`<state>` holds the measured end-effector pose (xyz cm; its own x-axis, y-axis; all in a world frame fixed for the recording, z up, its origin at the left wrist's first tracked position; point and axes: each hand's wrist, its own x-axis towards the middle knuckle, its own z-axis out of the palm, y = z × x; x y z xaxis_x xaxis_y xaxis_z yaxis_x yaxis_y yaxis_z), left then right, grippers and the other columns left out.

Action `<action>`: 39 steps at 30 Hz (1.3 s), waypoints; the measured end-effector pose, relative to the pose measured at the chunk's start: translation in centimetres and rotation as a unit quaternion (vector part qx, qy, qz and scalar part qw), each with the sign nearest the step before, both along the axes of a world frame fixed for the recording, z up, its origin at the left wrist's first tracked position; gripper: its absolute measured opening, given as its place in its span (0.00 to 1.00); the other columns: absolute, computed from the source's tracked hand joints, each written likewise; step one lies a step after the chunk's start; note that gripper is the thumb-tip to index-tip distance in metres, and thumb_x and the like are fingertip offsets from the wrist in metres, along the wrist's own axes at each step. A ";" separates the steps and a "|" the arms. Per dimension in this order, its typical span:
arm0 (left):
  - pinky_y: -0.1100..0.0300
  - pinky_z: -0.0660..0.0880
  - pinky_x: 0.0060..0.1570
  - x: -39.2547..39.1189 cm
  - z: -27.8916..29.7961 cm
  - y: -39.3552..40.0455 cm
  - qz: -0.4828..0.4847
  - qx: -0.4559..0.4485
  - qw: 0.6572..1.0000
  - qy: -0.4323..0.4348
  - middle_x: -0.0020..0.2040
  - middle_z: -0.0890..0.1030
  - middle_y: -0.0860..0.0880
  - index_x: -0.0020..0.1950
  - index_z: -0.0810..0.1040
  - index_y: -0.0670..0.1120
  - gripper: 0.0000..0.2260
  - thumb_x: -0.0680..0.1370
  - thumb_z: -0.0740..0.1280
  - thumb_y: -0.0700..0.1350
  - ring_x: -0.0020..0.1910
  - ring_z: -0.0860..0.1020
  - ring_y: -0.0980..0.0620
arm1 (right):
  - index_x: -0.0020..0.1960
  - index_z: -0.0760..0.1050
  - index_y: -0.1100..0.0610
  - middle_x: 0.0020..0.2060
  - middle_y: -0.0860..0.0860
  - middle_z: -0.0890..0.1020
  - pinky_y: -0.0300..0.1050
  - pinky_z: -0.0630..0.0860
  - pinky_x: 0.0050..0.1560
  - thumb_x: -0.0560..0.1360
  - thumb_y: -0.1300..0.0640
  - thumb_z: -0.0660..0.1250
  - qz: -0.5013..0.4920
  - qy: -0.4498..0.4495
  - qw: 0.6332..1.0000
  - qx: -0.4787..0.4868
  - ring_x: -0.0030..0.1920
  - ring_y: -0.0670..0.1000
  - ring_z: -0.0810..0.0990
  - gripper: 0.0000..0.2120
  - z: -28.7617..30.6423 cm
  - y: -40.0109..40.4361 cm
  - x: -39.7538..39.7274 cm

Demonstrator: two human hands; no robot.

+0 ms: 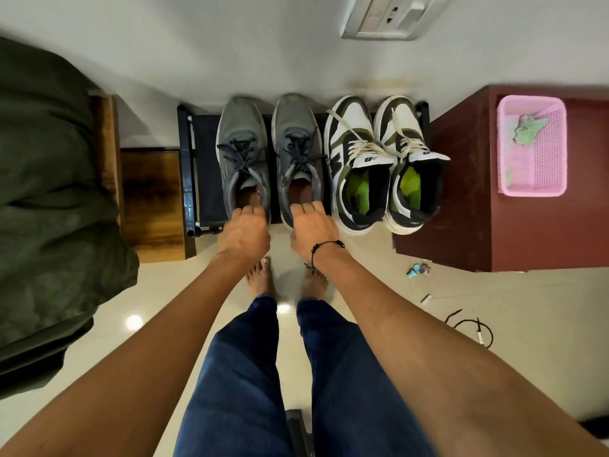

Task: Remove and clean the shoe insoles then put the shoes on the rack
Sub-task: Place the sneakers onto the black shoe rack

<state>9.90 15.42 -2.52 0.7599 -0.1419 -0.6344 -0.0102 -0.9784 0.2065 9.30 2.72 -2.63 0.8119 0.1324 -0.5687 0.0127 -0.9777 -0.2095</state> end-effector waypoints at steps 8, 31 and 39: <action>0.53 0.70 0.59 0.0 2.8 -0.1 0.004 0.003 0.999 0.048 0.63 0.72 0.39 0.65 0.70 0.36 0.17 0.77 0.63 0.39 0.63 0.71 0.41 | 0.63 0.67 0.63 0.60 0.59 0.74 0.52 0.71 0.58 0.74 0.67 0.58 0.031 0.088 0.996 0.005 0.64 0.59 0.65 0.17 2.2 0.1 0.9; 0.57 0.65 0.36 0.2 12.5 -6.9 0.074 -0.186 0.979 -0.021 0.37 0.74 0.39 0.37 0.73 0.39 0.06 0.74 0.62 0.36 0.38 0.72 0.44 | 0.51 0.78 0.62 0.49 0.59 0.80 0.46 0.71 0.45 0.73 0.68 0.59 -0.178 -0.084 0.979 0.057 0.52 0.60 0.76 0.11 12.7 -6.8 -0.5; 0.54 0.70 0.47 0.9 12.8 -10.7 0.143 -0.181 0.972 -0.036 0.43 0.76 0.35 0.37 0.74 0.42 0.07 0.74 0.62 0.37 0.42 0.72 0.46 | 0.50 0.78 0.63 0.50 0.60 0.80 0.48 0.74 0.52 0.74 0.69 0.58 -0.175 -0.038 0.981 0.074 0.53 0.60 0.77 0.11 12.2 -11.5 -0.7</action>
